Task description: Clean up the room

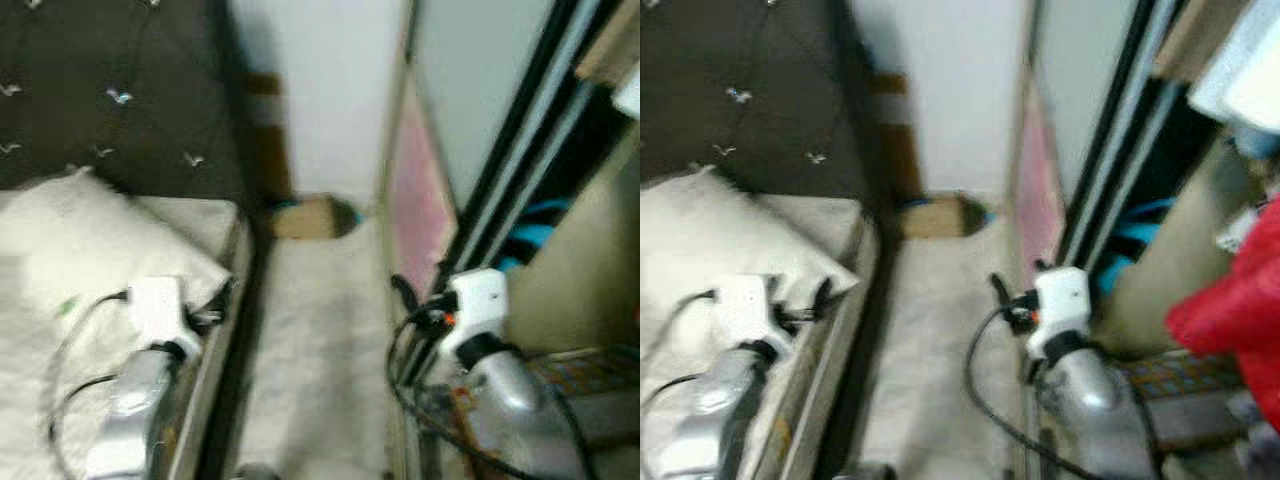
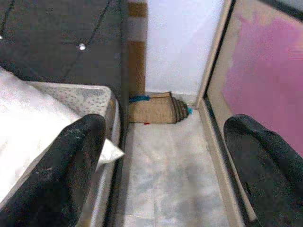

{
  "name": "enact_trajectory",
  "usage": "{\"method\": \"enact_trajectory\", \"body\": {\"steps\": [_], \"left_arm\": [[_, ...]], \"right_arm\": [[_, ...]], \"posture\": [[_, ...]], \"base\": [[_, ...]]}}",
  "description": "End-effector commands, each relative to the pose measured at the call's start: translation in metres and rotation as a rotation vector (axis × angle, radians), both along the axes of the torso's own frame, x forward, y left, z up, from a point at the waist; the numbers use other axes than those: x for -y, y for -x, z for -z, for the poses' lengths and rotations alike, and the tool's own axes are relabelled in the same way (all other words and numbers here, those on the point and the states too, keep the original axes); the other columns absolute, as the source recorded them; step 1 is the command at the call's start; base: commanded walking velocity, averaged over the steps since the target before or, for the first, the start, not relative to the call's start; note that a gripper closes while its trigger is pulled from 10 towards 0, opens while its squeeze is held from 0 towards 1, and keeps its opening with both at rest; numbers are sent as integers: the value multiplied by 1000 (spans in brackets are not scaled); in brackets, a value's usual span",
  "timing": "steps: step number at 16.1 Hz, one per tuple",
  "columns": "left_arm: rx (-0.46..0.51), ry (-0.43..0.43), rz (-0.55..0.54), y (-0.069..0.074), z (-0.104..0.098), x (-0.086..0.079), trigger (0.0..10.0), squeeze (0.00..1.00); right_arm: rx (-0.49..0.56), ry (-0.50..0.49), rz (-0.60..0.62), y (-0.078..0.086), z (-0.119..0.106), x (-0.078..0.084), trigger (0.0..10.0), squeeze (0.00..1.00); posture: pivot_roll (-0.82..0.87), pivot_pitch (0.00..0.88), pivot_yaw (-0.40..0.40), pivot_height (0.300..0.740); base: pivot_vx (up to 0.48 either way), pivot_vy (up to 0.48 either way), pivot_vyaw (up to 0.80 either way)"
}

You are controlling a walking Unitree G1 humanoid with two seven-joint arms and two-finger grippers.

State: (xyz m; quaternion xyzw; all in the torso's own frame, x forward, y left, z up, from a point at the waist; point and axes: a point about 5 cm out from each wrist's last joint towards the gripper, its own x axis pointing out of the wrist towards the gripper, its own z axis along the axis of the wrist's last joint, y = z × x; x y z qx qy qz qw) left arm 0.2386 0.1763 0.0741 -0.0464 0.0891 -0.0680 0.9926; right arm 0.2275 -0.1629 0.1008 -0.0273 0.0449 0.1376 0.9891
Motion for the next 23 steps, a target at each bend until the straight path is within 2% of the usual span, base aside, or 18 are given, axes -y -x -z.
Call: {"method": "enact_trajectory", "body": {"steps": [1,2,4,6,7,8,9,10,11,13,15,18,20,23], "left_arm": [[10,-30,-29,-1,-4,-9,10000,0],[3,-35,-20,-1,-3,-9,10000,0],[-26,55,13,2,-1,-5,10000,0],[-54,59,-12,3,1,-5,10000,0],[-48,85,-1,3,0,-4,10000,0],[-36,155,29,3,-3,-1,10000,0],[-33,174,35,3,-5,-1,10000,0],[-9,134,37,2,-7,-2,10000,0],[48,51,51,3,-10,-2,10000,0],[60,65,44,3,-10,0,10000,0],[43,70,-45,2,-9,-2,10000,0],[54,25,-38,1,-7,-7,10000,0],[71,67,-10,-2,-10,-4,10000,0],[88,64,6,-3,-13,-1,10000,0]], "right_arm": [[16,-22,-27,-2,-4,-7,10000,0],[-6,-27,-79,2,-1,-11,10000,0],[-29,-52,-133,5,1,-16,10000,0],[-14,-51,-127,2,-1,-16,10000,0],[-5,-49,-118,0,-3,-14,10000,0],[5,-53,-98,-5,-5,-12,10000,0],[10,-57,-92,-7,-6,-10,10000,0],[14,-62,-89,-8,-8,-9,10000,0],[18,-68,-77,-10,-10,-7,10000,0],[32,-69,-42,-12,-11,-4,10000,0],[37,-69,-21,-13,-11,-3,10000,0],[36,-89,-2,-15,-10,-6,10000,0],[45,-97,-2,-18,-12,-7,10000,0],[59,-106,-7,-21,-15,-9,10000,0]], "posture": [[-33,0,-28,740],[-36,0,-28,740],[-37,0,-30,740],[-37,0,-30,740],[-36,0,-31,740],[-36,0,-32,740],[-36,0,-32,740],[-36,0,-31,740],[-37,0,-31,740],[-36,0,-31,740],[-33,0,-30,740],[-34,0,-25,740],[-34,0,-22,740],[-39,0,-21,740]], "base": [[0,0,788],[0,0,788],[0,0,788],[0,0,788],[0,0,788],[0,0,788],[0,0,788],[0,0,788],[0,0,788],[0,0,781],[0,0,775],[0,0,775],[0,0,769],[0,0,763]]}}
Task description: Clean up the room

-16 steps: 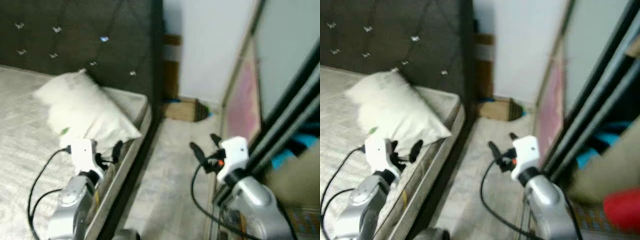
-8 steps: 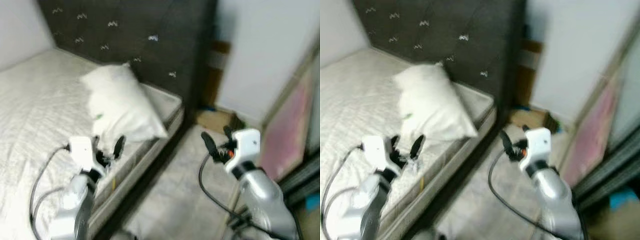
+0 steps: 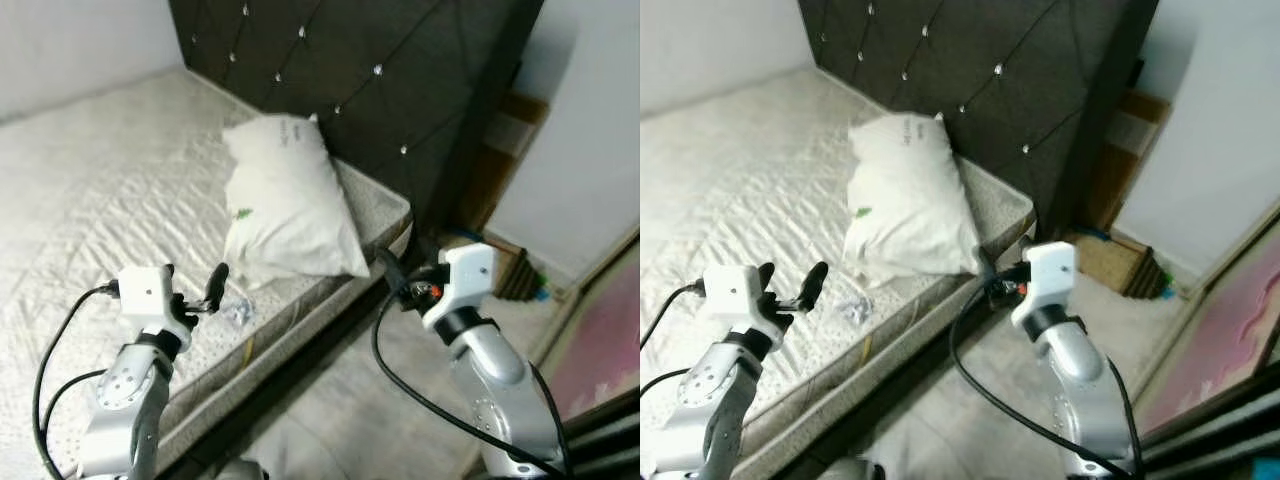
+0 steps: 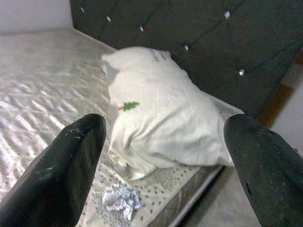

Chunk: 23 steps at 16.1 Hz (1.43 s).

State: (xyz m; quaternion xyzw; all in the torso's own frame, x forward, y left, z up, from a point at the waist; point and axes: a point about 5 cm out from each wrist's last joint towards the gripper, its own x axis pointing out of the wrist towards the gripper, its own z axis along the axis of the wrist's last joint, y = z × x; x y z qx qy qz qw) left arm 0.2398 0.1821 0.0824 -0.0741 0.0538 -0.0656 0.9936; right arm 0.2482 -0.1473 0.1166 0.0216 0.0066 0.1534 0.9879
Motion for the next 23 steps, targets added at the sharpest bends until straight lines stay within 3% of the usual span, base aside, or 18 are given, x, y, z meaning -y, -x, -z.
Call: {"method": "enact_trajectory", "body": {"steps": [1,5,12,16,19,21,23], "left_arm": [[30,1,29,-1,-5,7,10000,0],[61,20,69,-1,-8,9,10000,0],[110,2,59,-7,-22,10,10000,0],[54,2,29,-2,-10,11,10000,0],[7,5,-19,-5,-6,7,10000,0],[-56,102,107,-4,-7,18,10000,0],[-8,8,82,-7,-8,18,10000,0]], "right_arm": [[7,0,21,0,-1,6,10000,0],[15,0,44,-1,-1,8,10000,0],[71,3,25,-13,-16,5,10000,0],[57,-4,18,-11,-12,2,10000,0],[50,-11,26,-10,-9,2,10000,0],[52,10,34,-10,-8,3,10000,0],[43,8,44,-11,-6,4,10000,0]], "posture": [[-41,0,-19,740],[-38,0,-17,740],[-26,25,-23,740],[-35,22,-31,740],[-41,30,-24,740],[-44,22,-22,740],[-37,12,-29,740]], "base": [[0,0,594],[130,0,0],[289,0,763],[71,0,702],[0,0,0],[0,0,763],[0,0,800]]}}
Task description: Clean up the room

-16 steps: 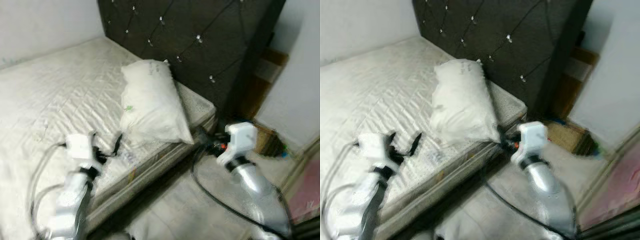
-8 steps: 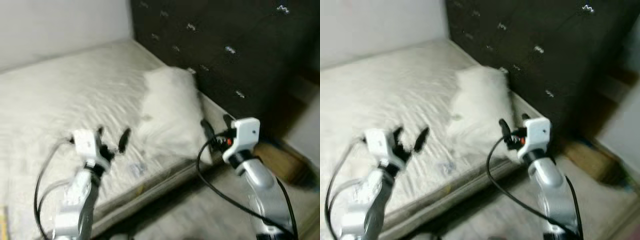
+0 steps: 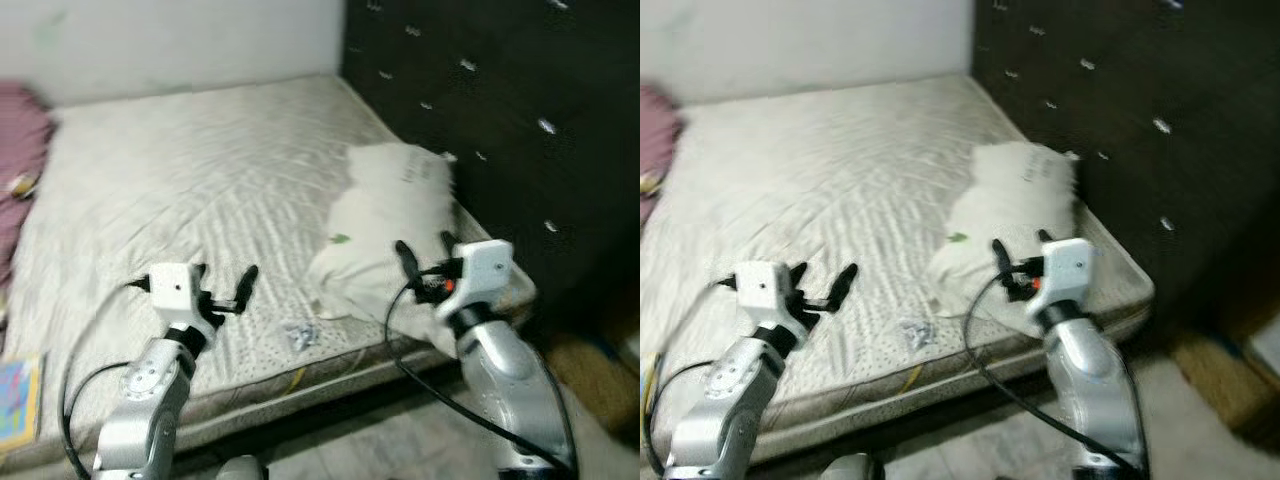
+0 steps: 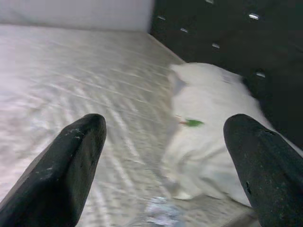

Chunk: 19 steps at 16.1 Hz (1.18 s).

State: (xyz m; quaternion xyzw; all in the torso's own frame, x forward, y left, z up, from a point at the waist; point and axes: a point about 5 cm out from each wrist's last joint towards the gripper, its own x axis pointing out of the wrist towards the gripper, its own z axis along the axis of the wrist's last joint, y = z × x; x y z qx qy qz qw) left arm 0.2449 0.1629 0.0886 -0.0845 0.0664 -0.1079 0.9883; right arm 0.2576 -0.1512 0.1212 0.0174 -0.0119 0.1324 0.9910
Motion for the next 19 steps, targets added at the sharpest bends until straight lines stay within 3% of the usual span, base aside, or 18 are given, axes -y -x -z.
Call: {"method": "enact_trajectory", "body": {"steps": [1,5,8,13,15,19], "left_arm": [[1,-1,-33,-4,0,-4,10000,0],[39,-24,-10,-12,-7,-4,10000,0],[34,-29,-58,-7,-5,-10,10000,0],[-6,-122,-111,15,8,-17,10000,0],[7,-147,-108,15,8,-19,10000,0],[58,-135,-71,5,0,-16,10000,0]], "right_arm": [[-5,-6,15,-3,2,1,10000,0],[17,-12,9,-12,-3,-7,10000,0],[4,-1,141,-8,2,14,10000,0],[-90,158,326,19,30,48,10000,0],[-106,170,329,24,34,50,10000,0],[-72,167,295,18,32,43,10000,0]], "posture": [[-33,9,-31,740],[-37,14,-24,740],[-36,11,-20,740],[-22,6,-33,740],[-20,0,-32,740],[-24,0,-20,740]], "base": [[0,0,800],[0,0,797],[0,0,265],[0,0,0],[0,0,0],[0,0,120]]}}
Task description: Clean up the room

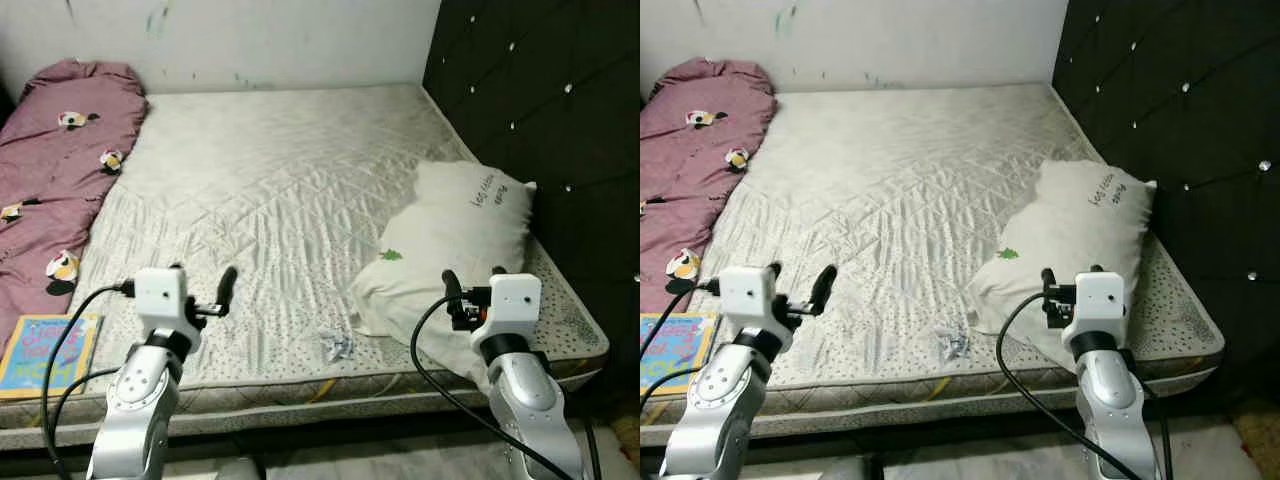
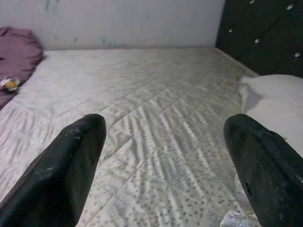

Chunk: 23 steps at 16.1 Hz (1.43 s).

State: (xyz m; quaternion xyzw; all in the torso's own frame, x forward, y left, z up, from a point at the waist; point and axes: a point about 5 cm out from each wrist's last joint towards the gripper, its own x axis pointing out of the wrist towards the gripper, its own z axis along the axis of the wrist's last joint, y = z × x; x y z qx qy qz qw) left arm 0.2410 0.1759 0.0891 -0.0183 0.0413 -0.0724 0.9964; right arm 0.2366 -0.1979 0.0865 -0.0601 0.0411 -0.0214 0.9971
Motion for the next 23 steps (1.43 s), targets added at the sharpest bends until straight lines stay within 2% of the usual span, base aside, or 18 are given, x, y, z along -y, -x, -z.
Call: {"method": "enact_trajectory", "body": {"steps": [1,5,7,12,16,23], "left_arm": [[-3,-3,-5,0,1,-2,10000,0],[-6,-5,4,0,2,-2,10000,0],[-17,-4,-25,2,4,-3,10000,0],[-24,6,-21,1,5,-1,10000,0],[-30,4,9,3,5,1,10000,0],[-23,8,13,2,4,4,10000,0]], "right_arm": [[20,-8,-23,-5,-3,-7,10000,0],[27,-29,-56,-7,-6,-11,10000,0],[32,-56,-48,-7,-5,-11,10000,0],[17,-96,5,-11,-5,-5,10000,0],[9,-88,-12,-8,-3,-8,10000,0],[6,-86,-22,-8,-3,-7,10000,0]], "posture": [[-27,0,-19,740],[-25,0,-22,740],[-23,0,-26,740],[-25,7,-21,740],[-30,7,-25,740],[-31,7,-26,740]], "base": [[0,0,719],[0,0,609],[0,0,609],[0,0,0],[0,0,0],[0,-385,0]]}}
